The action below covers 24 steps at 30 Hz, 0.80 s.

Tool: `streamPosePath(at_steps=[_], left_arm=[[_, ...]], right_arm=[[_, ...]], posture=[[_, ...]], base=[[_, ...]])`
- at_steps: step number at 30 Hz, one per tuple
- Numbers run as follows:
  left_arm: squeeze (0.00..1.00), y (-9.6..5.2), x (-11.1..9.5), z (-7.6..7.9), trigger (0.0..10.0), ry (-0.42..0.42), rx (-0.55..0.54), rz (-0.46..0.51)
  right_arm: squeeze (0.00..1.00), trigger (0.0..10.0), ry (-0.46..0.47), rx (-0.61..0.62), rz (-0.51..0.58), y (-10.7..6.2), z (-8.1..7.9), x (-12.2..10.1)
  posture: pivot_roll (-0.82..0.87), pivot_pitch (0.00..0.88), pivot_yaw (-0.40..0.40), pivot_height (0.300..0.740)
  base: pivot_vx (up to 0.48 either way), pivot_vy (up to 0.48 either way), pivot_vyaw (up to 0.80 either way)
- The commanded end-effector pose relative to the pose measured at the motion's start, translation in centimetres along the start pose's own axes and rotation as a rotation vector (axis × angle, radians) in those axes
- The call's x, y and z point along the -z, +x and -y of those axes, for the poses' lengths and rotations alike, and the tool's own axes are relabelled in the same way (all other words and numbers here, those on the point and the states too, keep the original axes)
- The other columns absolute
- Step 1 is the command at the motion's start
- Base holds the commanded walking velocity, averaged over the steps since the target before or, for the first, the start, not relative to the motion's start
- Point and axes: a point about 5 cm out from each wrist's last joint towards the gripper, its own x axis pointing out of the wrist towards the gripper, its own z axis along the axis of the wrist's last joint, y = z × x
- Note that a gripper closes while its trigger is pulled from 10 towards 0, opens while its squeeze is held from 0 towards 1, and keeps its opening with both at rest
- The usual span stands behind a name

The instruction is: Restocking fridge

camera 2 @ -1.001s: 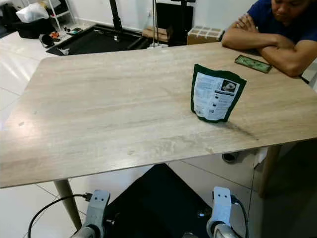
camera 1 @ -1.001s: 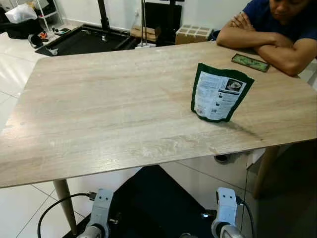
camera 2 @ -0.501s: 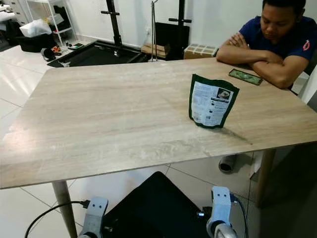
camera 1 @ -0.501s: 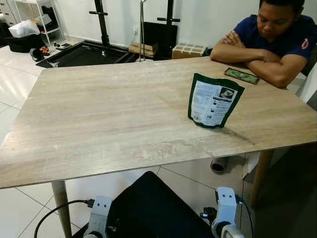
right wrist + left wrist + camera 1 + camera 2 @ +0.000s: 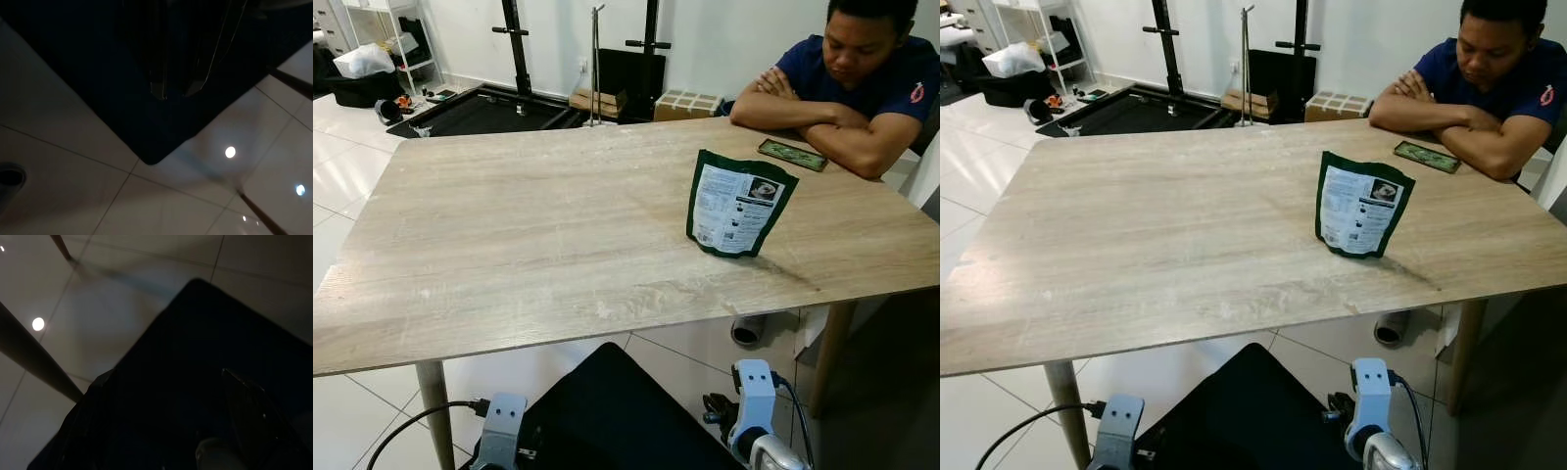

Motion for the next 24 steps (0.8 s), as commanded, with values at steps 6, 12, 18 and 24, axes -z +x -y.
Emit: streamPosePath(at_steps=[6, 12, 18, 24], left_arm=[[0.00, -0.8, -0.1, -0.5, 10.0, 0.009, -0.043, 0.072], [0.00, -2.0, 0.1, -0.2, 10.0, -0.007, -0.088, 0.127], [0.00, -2.3, 0.2, -0.3, 10.0, -0.001, -0.104, 0.136], [0.00, -2.3, -1.1, -0.4, 10.0, 0.023, -0.099, 0.207]], right_arm=[[0.00, 10.0, 0.042, 0.021, 0.076, -1.0, 0.9, 0.1], [0.00, 10.0, 0.057, 0.066, 0.124, -1.9, 1.9, 0.1], [0.00, 10.0, 0.050, 0.055, 0.124, -2.1, 1.9, 0.3], [0.00, 10.0, 0.026, 0.003, 0.186, -2.1, 1.4, -0.7]], posture=[[-0.12, 0.000, 0.018, 0.740], [-0.11, 0.000, 0.010, 0.740], [-0.09, 0.000, 0.001, 0.740], [-0.09, 0.000, 0.005, 0.740]], base=[[0.000, 0.000, 0.00], [0.000, 0.000, 0.00], [0.000, 0.000, 0.00], [0.000, 0.000, 0.00]])
